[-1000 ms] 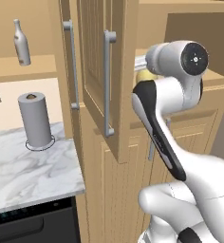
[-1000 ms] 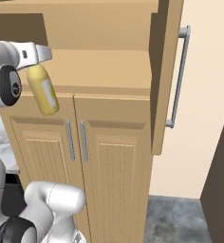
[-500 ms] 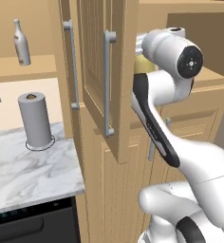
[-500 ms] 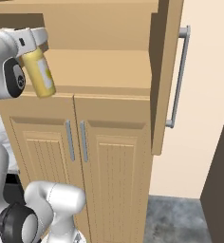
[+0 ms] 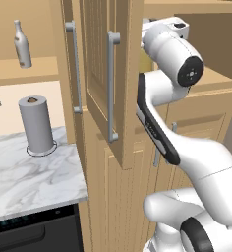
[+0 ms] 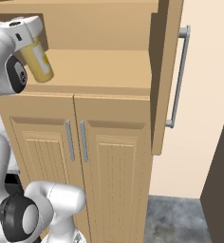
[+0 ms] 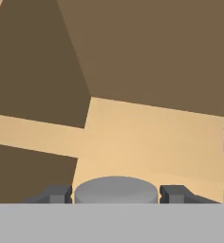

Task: Sort all alcoholic drinks to one cabinet, and non-alcoholic drinks to the other.

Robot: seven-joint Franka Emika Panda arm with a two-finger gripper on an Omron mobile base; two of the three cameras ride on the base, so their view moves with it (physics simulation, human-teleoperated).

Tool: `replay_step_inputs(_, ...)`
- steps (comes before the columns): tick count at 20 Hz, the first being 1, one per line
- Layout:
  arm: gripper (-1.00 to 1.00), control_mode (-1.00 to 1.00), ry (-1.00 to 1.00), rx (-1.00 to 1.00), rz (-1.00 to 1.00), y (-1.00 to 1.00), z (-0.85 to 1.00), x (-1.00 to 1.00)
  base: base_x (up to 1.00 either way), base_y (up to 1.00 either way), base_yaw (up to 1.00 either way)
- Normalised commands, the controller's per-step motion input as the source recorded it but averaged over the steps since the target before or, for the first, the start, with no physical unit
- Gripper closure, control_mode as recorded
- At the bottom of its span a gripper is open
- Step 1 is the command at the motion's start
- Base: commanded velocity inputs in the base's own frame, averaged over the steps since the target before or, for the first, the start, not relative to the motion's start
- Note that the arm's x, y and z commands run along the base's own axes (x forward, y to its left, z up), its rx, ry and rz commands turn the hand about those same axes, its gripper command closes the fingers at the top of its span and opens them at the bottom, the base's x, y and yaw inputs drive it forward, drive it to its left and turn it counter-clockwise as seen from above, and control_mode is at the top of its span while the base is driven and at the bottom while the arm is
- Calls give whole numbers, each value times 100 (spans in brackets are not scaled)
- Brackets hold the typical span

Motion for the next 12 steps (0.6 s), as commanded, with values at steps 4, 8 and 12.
replay_step_inputs(4,100,-100,-17,7,1,0,-20,12,0,0,0)
replay_step_inputs(8,100,-100,-4,7,0,0,-19,38,0,0,0)
replay_step_inputs(12,100,-100,0,8,0,0,-7,51,0,0,0)
